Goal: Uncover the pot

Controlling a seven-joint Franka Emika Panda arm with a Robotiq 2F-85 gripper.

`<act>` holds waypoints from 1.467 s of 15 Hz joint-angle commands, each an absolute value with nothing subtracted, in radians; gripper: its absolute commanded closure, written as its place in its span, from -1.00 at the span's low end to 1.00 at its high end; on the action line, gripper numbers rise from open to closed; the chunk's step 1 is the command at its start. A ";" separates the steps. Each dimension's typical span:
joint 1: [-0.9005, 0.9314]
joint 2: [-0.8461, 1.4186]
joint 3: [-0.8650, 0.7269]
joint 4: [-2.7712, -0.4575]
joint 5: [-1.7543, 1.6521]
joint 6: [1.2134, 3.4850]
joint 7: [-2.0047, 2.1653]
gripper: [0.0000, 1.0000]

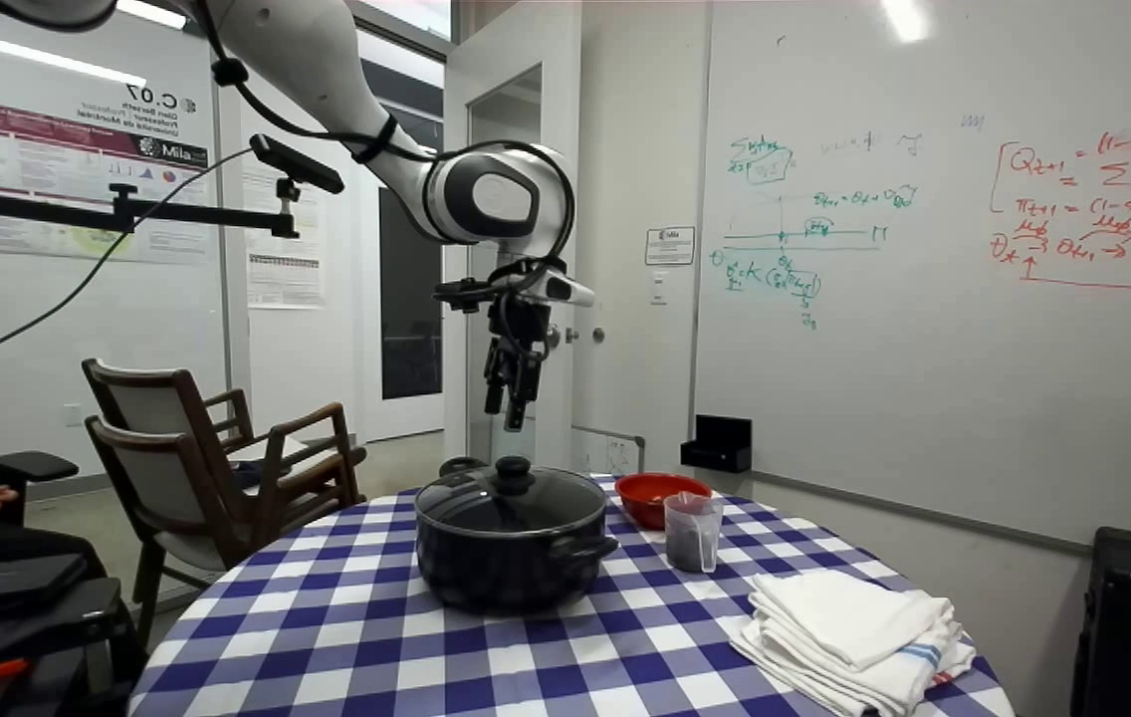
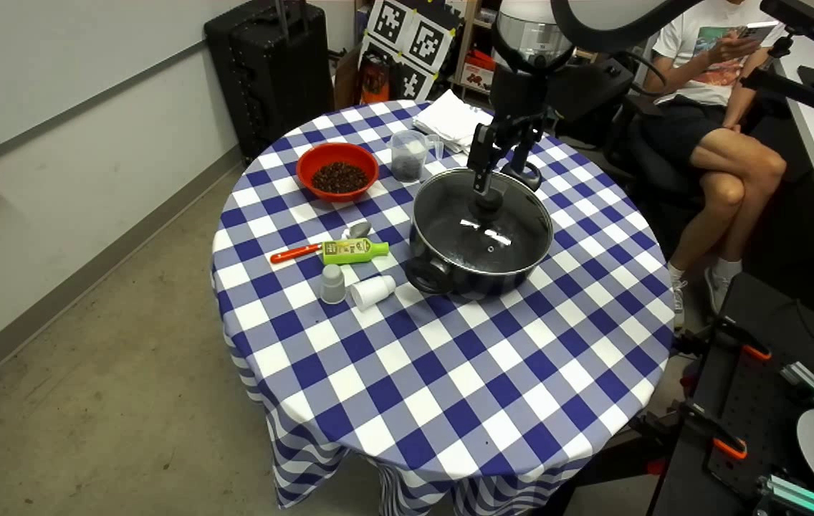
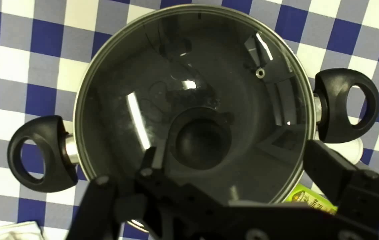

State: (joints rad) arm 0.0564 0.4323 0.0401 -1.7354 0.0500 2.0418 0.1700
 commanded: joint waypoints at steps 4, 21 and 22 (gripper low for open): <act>0.083 0.488 -0.004 -1.693 -0.013 2.060 0.258 -1.00; 0.088 0.551 -0.010 -1.652 0.027 2.062 0.405 -1.00; 0.086 0.554 -0.007 -1.649 0.039 2.060 0.400 -1.00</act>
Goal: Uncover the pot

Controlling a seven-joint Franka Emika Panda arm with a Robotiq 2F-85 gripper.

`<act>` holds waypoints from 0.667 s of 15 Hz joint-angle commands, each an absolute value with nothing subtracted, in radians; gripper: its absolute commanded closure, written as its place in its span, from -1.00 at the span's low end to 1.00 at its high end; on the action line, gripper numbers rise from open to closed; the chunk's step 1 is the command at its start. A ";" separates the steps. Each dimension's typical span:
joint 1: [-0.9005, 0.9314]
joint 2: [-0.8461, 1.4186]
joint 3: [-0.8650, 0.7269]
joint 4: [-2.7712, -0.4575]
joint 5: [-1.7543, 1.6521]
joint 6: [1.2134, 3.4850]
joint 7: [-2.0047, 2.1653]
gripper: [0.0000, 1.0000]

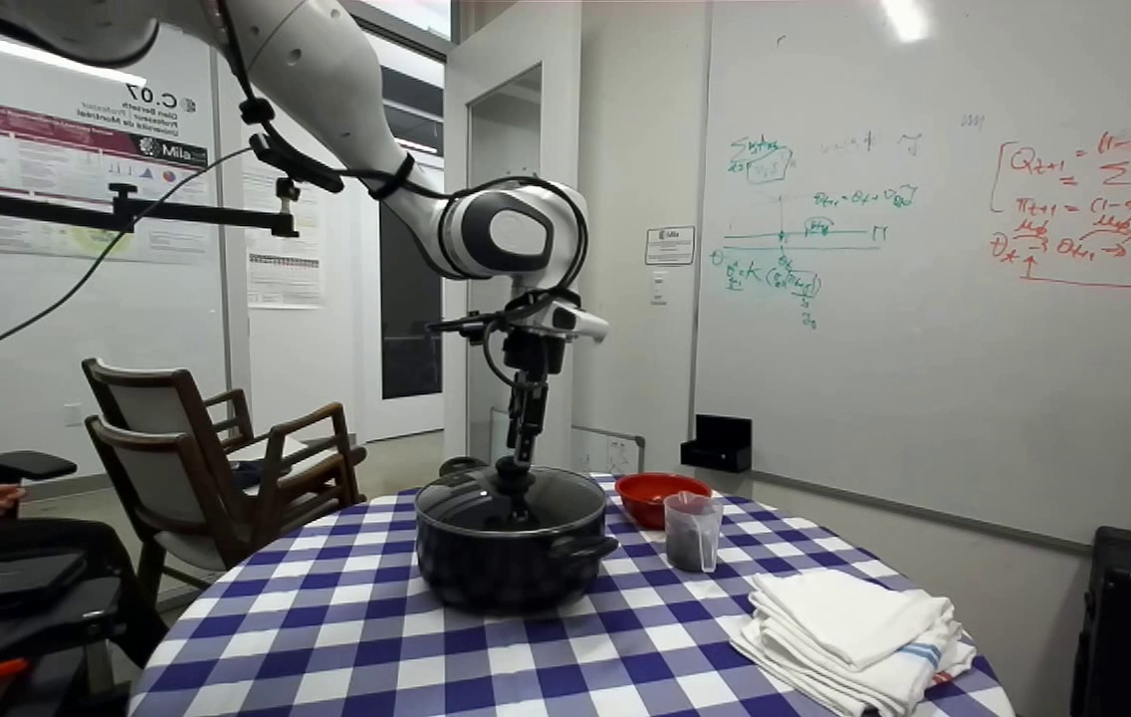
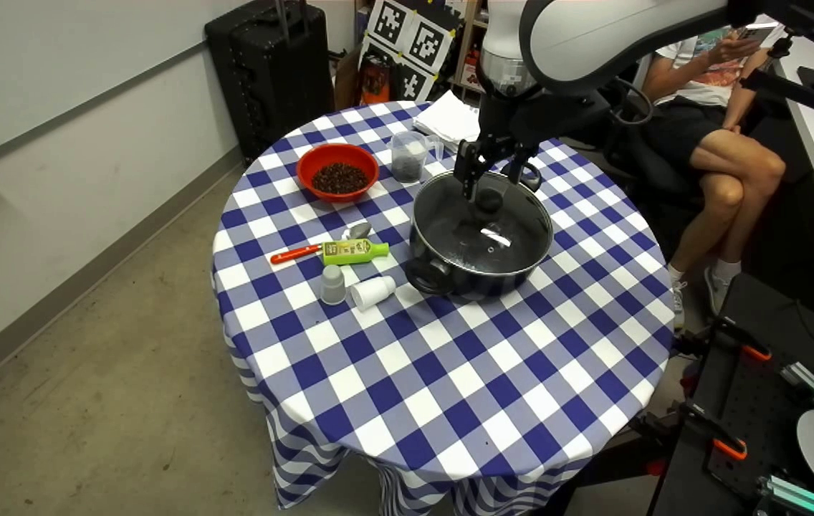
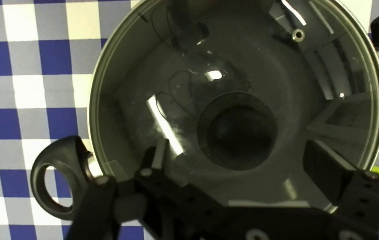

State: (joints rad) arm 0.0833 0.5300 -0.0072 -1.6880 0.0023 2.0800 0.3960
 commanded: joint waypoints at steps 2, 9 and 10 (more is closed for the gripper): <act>0.086 0.557 -0.006 -1.649 0.052 2.059 0.400 -1.00; 0.084 0.568 -0.006 -1.658 0.073 2.058 0.393 -1.00; 0.084 0.570 -0.005 -1.659 0.074 2.057 0.392 -1.00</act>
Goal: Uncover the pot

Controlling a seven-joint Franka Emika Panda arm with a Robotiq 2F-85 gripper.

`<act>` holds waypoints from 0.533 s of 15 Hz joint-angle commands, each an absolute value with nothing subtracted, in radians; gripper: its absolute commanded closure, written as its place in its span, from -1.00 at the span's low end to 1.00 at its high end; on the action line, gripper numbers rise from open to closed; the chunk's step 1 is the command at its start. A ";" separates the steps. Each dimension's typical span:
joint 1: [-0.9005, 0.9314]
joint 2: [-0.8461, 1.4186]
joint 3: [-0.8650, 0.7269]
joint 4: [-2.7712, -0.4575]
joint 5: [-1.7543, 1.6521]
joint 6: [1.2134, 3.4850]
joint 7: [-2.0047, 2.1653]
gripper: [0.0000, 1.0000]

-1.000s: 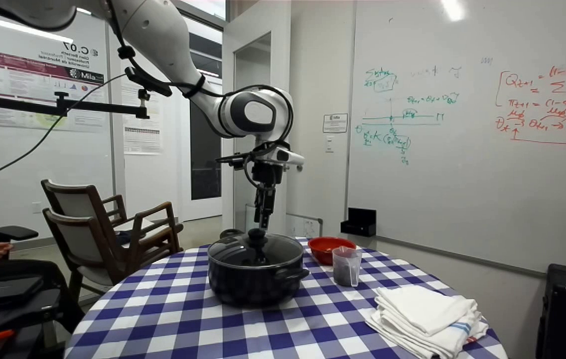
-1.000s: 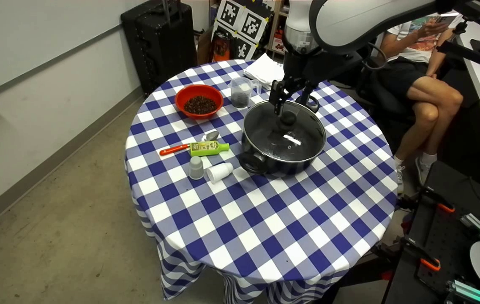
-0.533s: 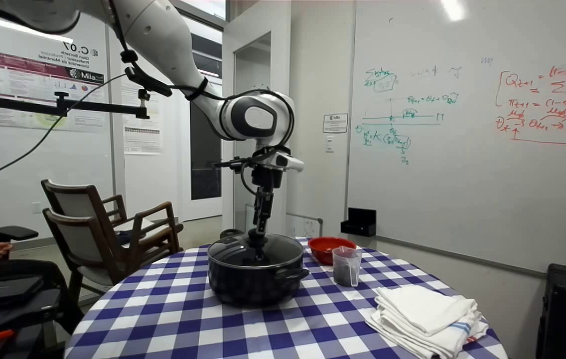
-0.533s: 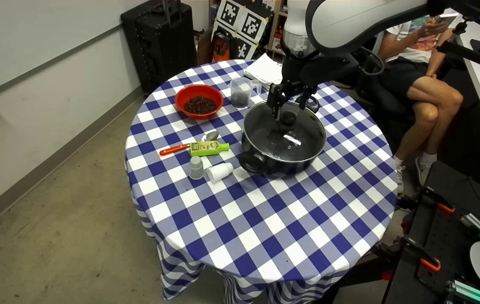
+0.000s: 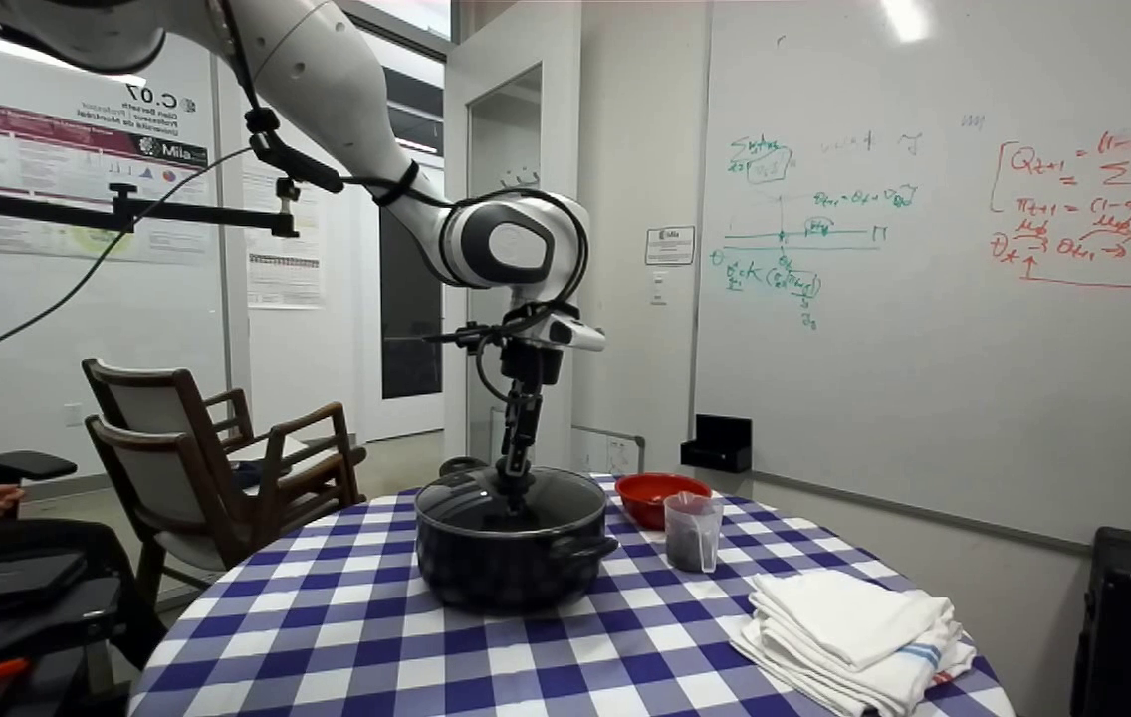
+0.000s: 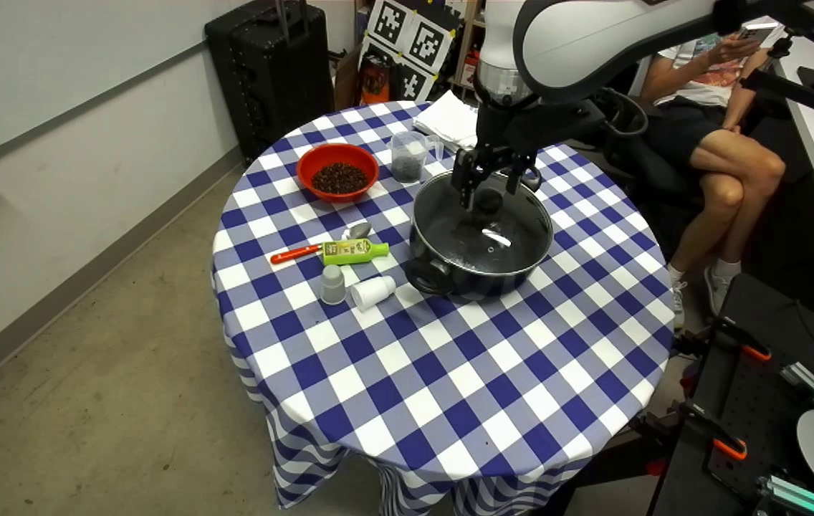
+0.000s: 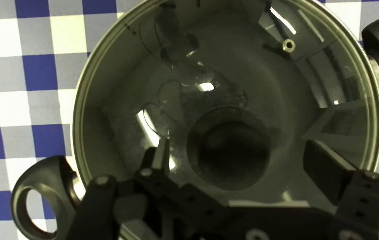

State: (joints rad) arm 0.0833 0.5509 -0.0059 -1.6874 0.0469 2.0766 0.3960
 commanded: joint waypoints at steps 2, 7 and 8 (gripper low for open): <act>0.086 0.572 -0.007 -1.658 0.072 2.055 0.392 -1.00; 0.087 0.570 -0.009 -1.662 0.068 2.053 0.394 -0.20; 0.087 0.569 -0.009 -1.663 0.068 2.053 0.393 -0.06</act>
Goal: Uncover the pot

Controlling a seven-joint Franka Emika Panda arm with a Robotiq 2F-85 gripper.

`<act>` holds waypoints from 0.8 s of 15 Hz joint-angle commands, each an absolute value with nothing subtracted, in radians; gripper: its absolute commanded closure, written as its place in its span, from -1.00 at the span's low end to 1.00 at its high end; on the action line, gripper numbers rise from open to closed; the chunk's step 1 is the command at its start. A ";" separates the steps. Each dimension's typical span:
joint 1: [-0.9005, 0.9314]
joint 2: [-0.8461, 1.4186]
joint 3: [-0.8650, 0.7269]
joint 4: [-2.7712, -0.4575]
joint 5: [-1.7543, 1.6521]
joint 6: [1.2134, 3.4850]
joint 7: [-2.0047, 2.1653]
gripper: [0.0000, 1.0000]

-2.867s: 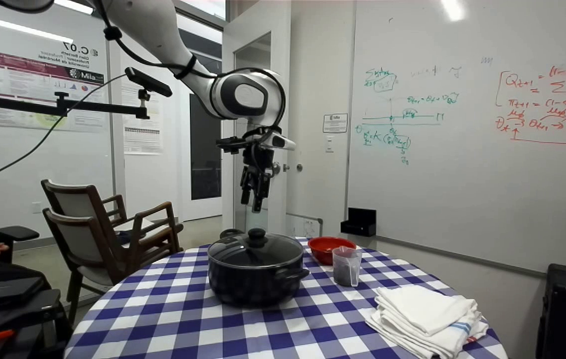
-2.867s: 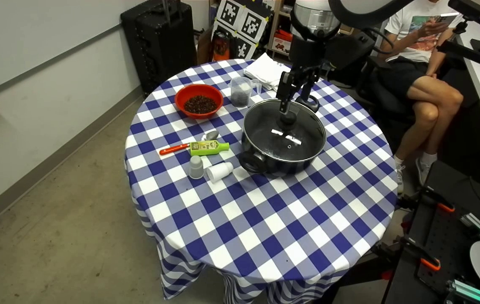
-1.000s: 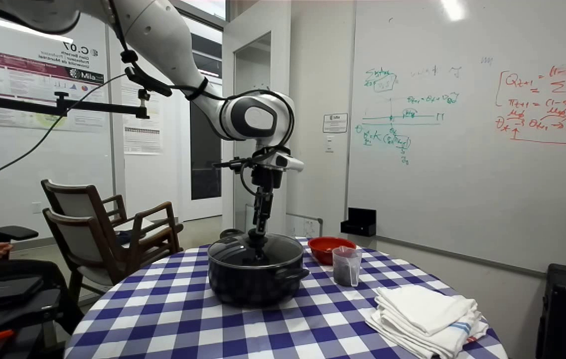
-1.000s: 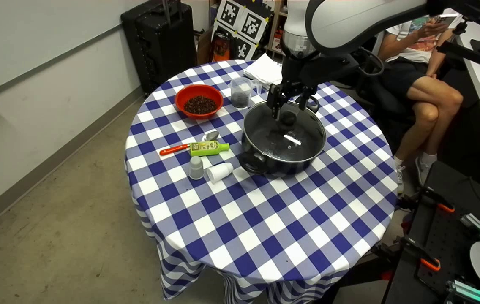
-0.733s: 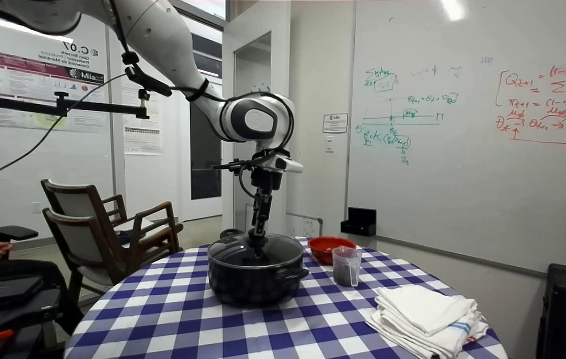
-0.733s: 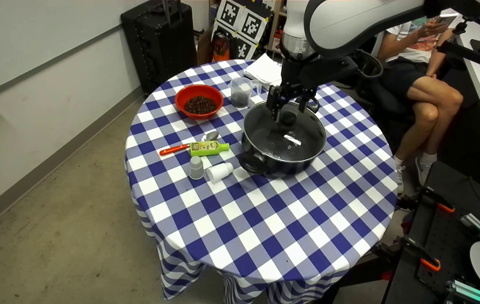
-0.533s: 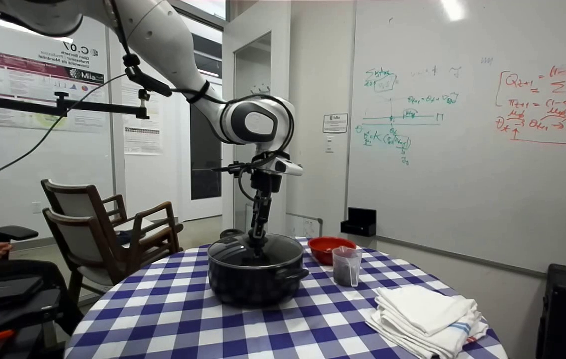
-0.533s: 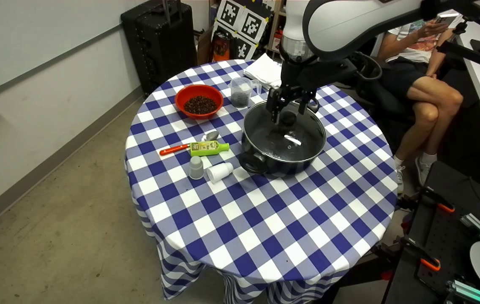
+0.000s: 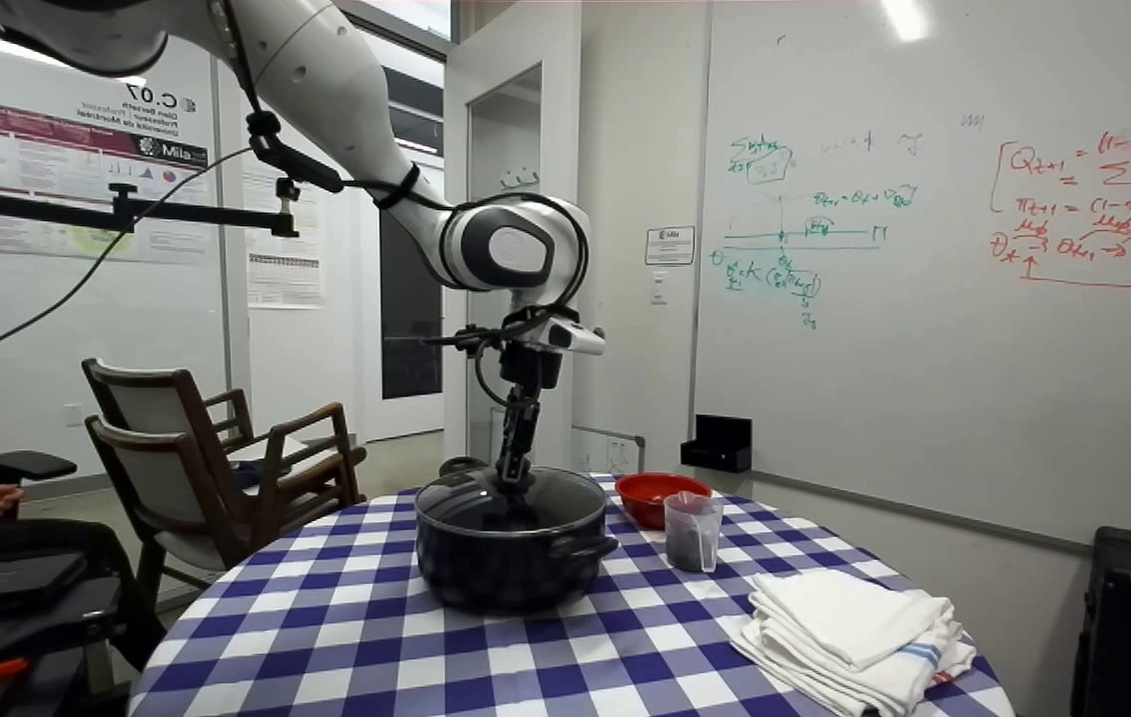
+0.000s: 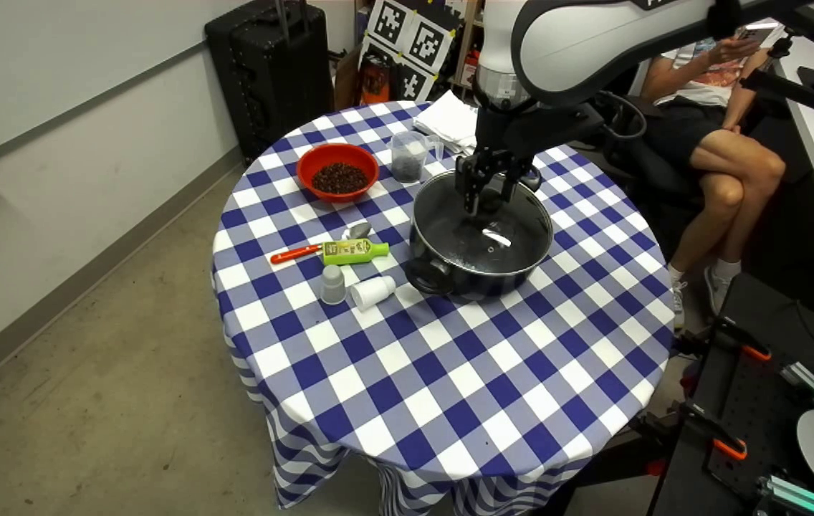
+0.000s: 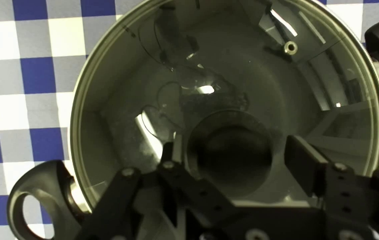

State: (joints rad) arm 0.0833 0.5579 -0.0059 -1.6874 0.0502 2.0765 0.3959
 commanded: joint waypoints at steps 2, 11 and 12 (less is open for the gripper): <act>0.086 0.568 -0.008 -1.663 0.069 2.051 0.392 0.25; 0.073 0.466 -0.006 -1.720 0.068 2.070 0.351 0.50; 0.068 0.406 -0.003 -1.758 0.061 2.062 0.316 0.50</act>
State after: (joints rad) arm 0.0790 0.5412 -0.0066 -1.6875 0.0515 2.0721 0.3864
